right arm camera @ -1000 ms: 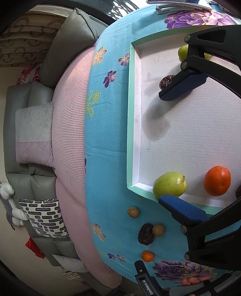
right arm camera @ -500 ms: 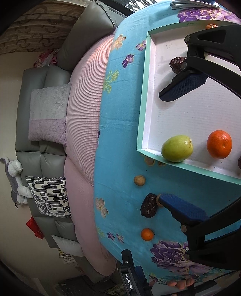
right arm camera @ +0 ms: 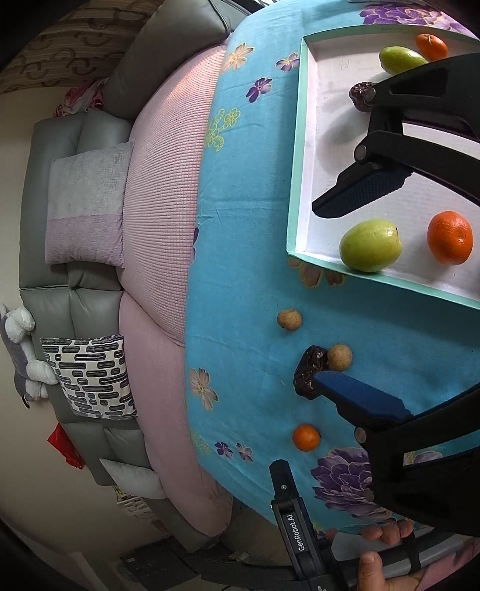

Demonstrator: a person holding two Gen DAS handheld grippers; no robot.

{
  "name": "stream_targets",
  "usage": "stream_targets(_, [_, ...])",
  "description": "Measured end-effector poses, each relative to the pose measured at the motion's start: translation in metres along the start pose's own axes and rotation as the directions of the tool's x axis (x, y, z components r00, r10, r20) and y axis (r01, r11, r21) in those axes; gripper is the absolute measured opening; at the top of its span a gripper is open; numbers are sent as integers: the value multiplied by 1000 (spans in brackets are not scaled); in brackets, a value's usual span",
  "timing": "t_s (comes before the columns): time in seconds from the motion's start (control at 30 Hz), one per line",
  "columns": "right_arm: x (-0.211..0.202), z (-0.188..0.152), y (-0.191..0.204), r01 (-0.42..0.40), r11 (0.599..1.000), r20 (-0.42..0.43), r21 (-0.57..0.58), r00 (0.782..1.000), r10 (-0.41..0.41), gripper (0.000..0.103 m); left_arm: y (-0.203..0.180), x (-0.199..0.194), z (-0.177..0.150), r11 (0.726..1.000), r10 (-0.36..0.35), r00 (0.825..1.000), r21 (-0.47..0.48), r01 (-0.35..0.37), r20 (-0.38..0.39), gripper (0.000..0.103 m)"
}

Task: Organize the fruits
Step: 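Grasp an orange with the left tool while the right tool grasps a small brown round fruit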

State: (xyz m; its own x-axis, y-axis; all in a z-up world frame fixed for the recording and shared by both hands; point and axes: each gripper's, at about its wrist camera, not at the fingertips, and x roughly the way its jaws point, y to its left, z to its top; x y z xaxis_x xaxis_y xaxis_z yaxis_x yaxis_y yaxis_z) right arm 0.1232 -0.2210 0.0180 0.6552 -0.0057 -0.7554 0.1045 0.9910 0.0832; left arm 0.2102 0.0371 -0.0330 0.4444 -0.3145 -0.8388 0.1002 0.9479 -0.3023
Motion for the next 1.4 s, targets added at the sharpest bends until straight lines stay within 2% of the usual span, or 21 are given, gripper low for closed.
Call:
stream_targets(0.1, [3, 8, 6, -2, 1000, -6, -17, 1000, 2, 81, -4, 5, -1, 1000, -6, 1000, 14, 6, -20, 86])
stream_targets(0.37, [18, 20, 30, -15, 996, -57, -92, 998, 9, 78, 0, 8, -1, 1000, -16, 999, -6, 16, -30, 83])
stream_targets(0.57, [49, 3, 45, -30, 992, -136, -120, 991, 13, 76, 2, 19, -2, 999, -38, 997, -16, 37, -66, 69])
stream_targets(0.63, [60, -3, 48, -31, 992, -165, -126, 986, 9, 64, 1, 21, -3, 999, -37, 997, -12, 36, -73, 62])
stream_targets(0.77, [79, -15, 53, -40, 990, -214, -137, 977, 10, 62, 0, 24, -4, 999, -42, 996, -9, 41, -85, 50])
stream_targets(0.83, [85, -20, 55, -37, 989, -227, -142, 974, 4, 53, -1, 25, -5, 999, -49, 995, -8, 49, -92, 39])
stream_targets(0.9, [89, -23, 55, -36, 989, -237, -142, 971, 1, 50, -1, 24, -5, 998, -60, 994, -9, 60, -93, 35])
stream_targets(1.07, [91, -26, 58, -31, 987, -233, -160, 972, -8, 42, -4, 17, -5, 998, -57, 996, 5, 57, -72, 34])
stream_targets(1.2, [89, -26, 62, -40, 984, -228, -175, 974, -1, 28, -6, 7, -5, 998, -68, 997, 10, 68, -46, 34])
stream_targets(1.4, [75, -25, 61, -45, 986, -199, -161, 980, 12, 28, -15, -15, -6, 996, -86, 996, 28, 86, 7, 34])
